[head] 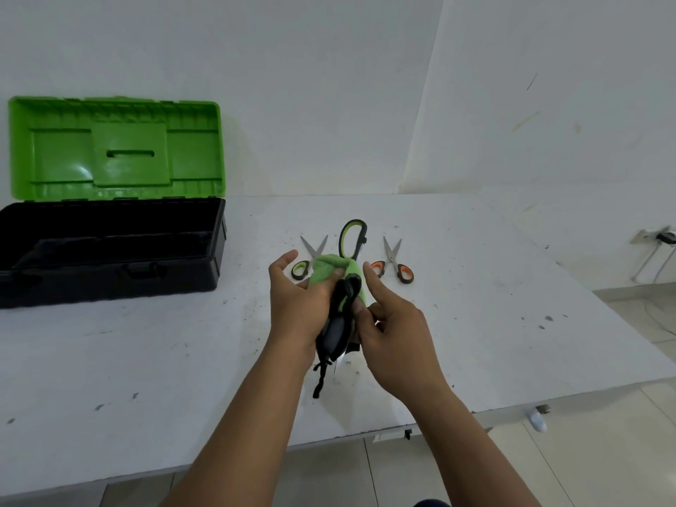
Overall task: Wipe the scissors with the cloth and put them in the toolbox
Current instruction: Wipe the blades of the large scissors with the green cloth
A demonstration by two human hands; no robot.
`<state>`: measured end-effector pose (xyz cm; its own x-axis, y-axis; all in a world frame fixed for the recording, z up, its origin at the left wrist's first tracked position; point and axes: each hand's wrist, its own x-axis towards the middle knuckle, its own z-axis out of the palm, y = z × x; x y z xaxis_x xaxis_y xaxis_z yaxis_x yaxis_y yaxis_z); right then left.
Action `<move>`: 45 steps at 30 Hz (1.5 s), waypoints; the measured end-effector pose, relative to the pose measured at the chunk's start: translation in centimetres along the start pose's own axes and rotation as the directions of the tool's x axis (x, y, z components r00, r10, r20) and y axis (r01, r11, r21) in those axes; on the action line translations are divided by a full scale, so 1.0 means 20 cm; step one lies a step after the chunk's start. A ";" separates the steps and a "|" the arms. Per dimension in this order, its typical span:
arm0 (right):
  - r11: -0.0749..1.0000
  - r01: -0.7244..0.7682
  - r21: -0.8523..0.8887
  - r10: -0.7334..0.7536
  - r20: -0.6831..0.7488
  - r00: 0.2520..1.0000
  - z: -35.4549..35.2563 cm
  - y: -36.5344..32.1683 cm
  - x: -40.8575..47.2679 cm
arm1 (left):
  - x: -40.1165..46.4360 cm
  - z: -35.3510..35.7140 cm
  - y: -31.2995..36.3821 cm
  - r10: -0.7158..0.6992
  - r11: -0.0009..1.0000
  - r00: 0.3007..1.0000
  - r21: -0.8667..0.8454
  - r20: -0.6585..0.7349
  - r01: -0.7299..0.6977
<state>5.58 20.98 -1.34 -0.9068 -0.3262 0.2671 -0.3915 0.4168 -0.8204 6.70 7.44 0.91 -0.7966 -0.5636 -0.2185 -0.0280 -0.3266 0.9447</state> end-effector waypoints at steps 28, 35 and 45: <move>0.998 -0.036 0.045 0.037 -0.031 0.999 -0.01 0.01 -0.01 | 0.01 0.04 -0.01 0.036 0.993 0.997 0.118 -0.074 -0.027; 0.998 -0.067 0.022 0.067 -0.025 0.997 -0.02 -0.01 0.02 | 0.01 0.03 -0.04 0.024 0.993 0.999 0.119 -0.033 -0.019; 0.998 -0.061 0.010 0.062 -0.063 0.996 -0.04 -0.03 0.01 | 0.07 0.06 0.03 0.002 1.000 0.999 0.014 -0.044 -0.001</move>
<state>5.49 21.34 -0.30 -0.9373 -0.2454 0.2474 -0.3337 0.4277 -0.8401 4.81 7.38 1.40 -0.7696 -0.5967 -0.2272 -0.0357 -0.3151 0.9484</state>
